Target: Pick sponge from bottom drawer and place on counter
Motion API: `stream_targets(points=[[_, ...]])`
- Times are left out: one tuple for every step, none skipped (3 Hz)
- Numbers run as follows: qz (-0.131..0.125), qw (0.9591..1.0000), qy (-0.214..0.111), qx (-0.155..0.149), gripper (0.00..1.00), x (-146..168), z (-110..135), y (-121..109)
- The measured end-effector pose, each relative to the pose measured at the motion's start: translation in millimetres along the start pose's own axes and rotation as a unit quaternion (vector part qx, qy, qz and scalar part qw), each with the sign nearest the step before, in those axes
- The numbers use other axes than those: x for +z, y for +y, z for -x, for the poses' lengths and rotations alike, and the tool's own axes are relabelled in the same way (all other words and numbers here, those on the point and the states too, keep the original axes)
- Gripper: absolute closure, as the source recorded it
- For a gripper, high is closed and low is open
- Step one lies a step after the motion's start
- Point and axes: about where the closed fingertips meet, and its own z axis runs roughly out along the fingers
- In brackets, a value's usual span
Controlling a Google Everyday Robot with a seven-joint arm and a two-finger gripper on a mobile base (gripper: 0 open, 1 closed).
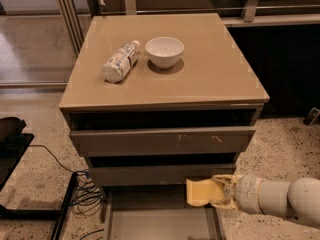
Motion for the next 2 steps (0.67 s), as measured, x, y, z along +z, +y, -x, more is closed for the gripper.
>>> stream_targets(points=[[-0.02,0.9996,-0.003,-0.019,1.0,-19,21,-31],[-0.062,0.9963,-0.013,-0.058,1.0,-66,63,-72]])
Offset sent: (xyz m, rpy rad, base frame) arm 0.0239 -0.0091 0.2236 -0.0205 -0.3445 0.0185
